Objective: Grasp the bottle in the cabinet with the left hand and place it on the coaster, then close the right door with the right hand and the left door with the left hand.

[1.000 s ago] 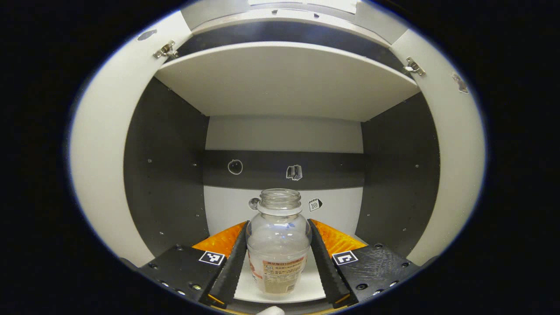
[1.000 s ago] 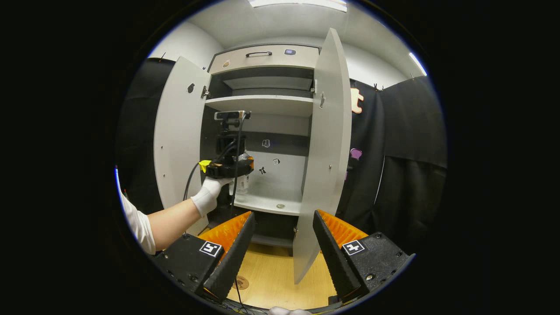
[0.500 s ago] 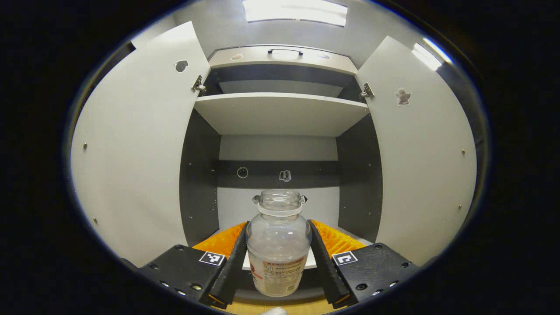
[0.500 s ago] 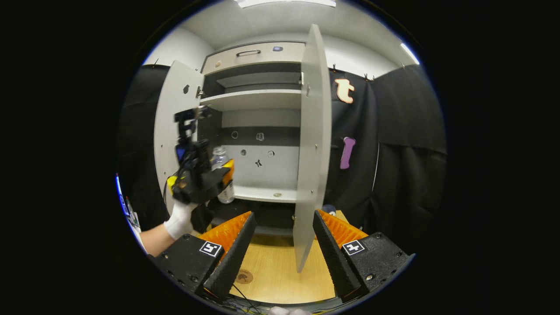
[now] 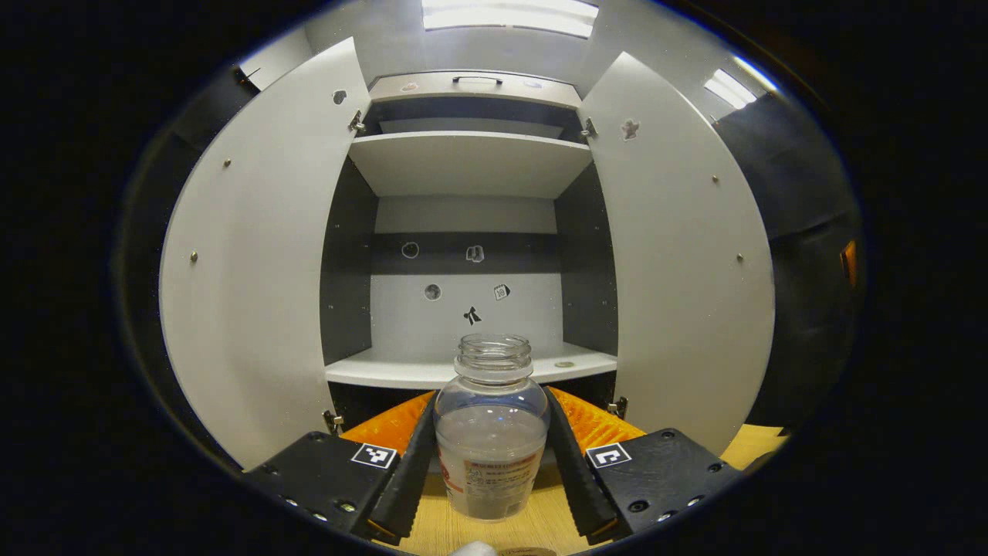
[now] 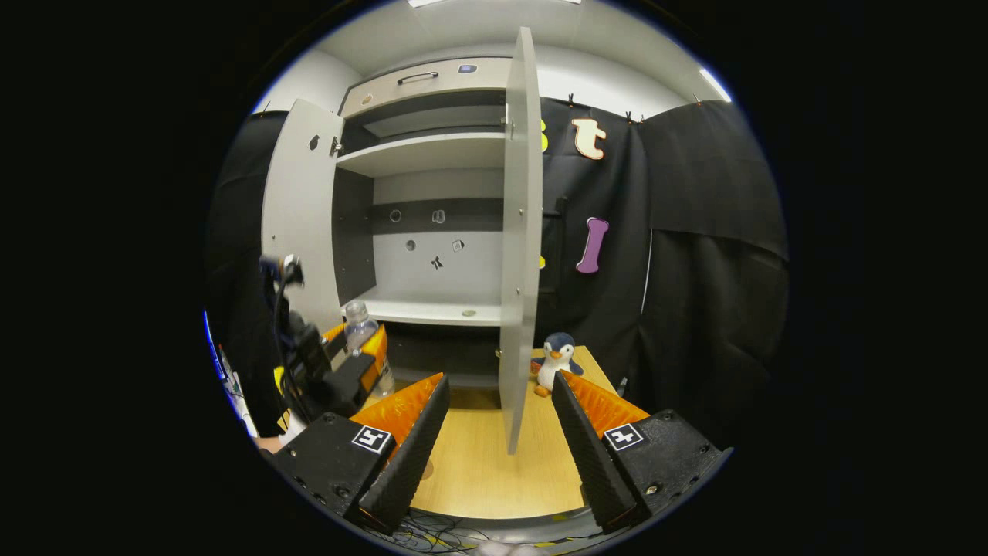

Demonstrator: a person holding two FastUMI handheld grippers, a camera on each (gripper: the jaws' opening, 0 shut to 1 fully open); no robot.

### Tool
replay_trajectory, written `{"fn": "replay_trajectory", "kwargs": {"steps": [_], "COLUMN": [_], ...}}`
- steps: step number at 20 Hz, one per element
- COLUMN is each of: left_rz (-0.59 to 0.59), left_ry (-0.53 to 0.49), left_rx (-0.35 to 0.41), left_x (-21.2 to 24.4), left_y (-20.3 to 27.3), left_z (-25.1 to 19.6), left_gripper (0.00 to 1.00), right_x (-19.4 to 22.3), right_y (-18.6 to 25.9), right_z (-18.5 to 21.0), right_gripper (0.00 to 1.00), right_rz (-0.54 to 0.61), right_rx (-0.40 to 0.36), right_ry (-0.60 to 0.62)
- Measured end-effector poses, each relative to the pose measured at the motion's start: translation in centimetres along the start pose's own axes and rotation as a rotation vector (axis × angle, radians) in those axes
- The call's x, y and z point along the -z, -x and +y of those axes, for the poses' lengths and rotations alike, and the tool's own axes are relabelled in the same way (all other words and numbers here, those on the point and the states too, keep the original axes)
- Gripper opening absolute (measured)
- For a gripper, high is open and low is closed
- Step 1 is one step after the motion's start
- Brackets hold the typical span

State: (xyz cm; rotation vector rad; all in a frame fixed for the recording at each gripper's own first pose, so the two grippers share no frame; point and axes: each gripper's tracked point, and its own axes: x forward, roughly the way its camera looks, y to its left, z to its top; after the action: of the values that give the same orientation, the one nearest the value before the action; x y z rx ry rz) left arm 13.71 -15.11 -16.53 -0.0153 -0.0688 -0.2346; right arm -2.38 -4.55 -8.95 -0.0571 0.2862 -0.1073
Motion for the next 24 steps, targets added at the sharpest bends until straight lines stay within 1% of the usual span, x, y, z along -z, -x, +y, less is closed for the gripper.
{"fn": "replay_trajectory", "kwargs": {"steps": [4, 9, 13, 16, 18, 19, 20, 22, 23, 24], "left_rz": [0.046, 0.111, 0.126, 0.143, 0.132, 0.156, 0.111, 0.121, 0.096, 0.095], "left_ry": [0.023, 0.071, 0.079, 0.082, 0.096, 0.094, 0.088, 0.065, 0.067, 0.091], "left_rx": [0.038, 0.040, 0.048, 0.049, 0.071, 0.070, 0.071, 0.079, 0.082, 0.099], "left_x": [5.0, 11.1, 14.6, 17.1, 18.2, 19.1, 18.4, 18.8, 18.3, 18.2], "left_y": [2.5, 4.9, 5.5, 5.6, 5.5, 5.8, 5.7, 5.7, 6.0, 6.1], "left_z": [-1.7, -3.1, -3.6, -3.8, -4.1, -4.3, -4.2, -4.3, -4.4, -4.7], "left_gripper": [0.74, 0.74, 0.74, 0.74, 0.75, 0.75, 0.75, 0.75, 0.75, 0.77], "right_x": [1.5, 4.7, 6.7, 7.1, 7.3, 7.5, 7.6, 7.7, 7.9, 8.0], "right_y": [-0.2, -0.8, -1.3, -1.4, -1.6, -1.6, -1.6, -1.4, -1.3, -1.2], "right_z": [-0.7, -0.9, -1.0, -0.9, -1.0, -1.0, -1.1, -1.3, -1.2, -1.2], "right_gripper": [0.83, 0.83, 0.83, 0.83, 0.83, 0.83, 0.83, 0.83, 0.83, 0.83], "right_rz": [0.034, 0.104, 0.144, 0.150, 0.153, 0.160, 0.165, 0.161, 0.163, 0.167], "right_rx": [0.008, -0.007, -0.015, -0.023, -0.024, -0.022, -0.024, -0.019, -0.021, -0.022], "right_ry": [0.009, 0.010, 0.029, 0.038, 0.039, 0.038, 0.038, 0.036, 0.035, 0.032]}}
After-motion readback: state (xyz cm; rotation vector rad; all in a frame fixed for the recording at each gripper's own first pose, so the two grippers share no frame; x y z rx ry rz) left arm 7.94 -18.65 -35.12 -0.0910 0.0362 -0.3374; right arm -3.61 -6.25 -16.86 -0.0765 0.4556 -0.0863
